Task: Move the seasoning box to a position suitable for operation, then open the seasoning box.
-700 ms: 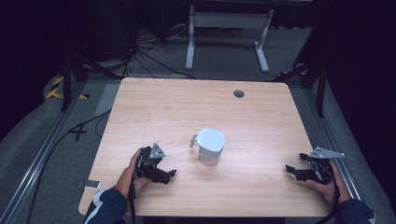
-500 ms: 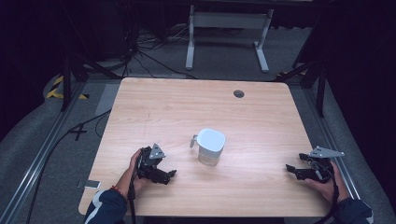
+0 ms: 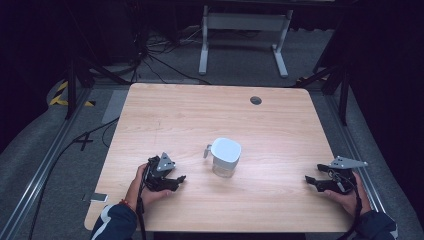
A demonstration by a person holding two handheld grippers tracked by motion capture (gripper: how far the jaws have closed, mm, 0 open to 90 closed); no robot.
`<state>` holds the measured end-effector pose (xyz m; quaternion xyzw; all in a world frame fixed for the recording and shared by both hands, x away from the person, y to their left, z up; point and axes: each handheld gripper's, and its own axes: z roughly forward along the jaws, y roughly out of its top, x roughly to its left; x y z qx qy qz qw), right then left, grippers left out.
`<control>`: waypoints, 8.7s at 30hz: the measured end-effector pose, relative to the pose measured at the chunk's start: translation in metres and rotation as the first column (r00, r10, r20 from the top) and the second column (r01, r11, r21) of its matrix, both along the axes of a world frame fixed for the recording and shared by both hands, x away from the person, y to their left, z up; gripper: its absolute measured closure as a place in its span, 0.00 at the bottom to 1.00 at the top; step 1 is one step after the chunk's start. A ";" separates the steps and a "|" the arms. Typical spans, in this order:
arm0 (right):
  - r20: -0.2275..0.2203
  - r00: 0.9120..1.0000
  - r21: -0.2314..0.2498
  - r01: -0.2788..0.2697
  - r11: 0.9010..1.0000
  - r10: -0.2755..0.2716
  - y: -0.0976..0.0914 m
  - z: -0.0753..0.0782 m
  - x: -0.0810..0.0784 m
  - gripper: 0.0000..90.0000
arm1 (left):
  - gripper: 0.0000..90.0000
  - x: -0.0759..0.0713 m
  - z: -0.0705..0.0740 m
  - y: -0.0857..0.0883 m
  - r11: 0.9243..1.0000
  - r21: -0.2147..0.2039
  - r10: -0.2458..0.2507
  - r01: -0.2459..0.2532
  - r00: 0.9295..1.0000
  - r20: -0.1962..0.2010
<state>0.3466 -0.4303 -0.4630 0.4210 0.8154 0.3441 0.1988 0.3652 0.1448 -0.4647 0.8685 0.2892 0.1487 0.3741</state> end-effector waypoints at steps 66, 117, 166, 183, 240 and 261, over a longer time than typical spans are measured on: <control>0.019 1.000 0.012 0.002 1.000 -0.002 0.000 -0.002 -0.002 0.28 | 1.00 0.033 0.073 -0.080 0.964 -0.223 -0.101 0.143 0.977 0.190; 0.063 0.865 -0.056 -0.495 0.867 0.498 0.212 0.093 0.022 1.00 | 1.00 0.035 0.072 -0.078 0.964 -0.229 -0.089 0.134 0.977 0.195; 0.066 0.868 -0.079 -0.487 0.870 0.492 0.242 0.105 0.029 1.00 | 1.00 0.037 0.068 -0.074 0.963 -0.241 -0.070 0.117 0.978 0.196; 0.166 0.854 -0.054 -0.492 0.869 0.494 0.260 0.119 0.033 1.00 | 1.00 0.035 0.064 -0.069 0.976 -0.197 -0.056 0.098 0.976 0.209; 0.162 0.855 -0.077 -0.488 0.870 0.493 0.265 0.119 0.044 0.82 | 0.86 0.017 0.048 -0.033 0.998 -0.032 -0.046 0.051 0.988 0.150; 0.132 0.901 -0.170 -0.389 0.905 0.413 0.199 0.111 0.028 0.50 | 0.52 0.005 0.023 0.016 0.993 0.118 -0.029 0.016 0.994 0.108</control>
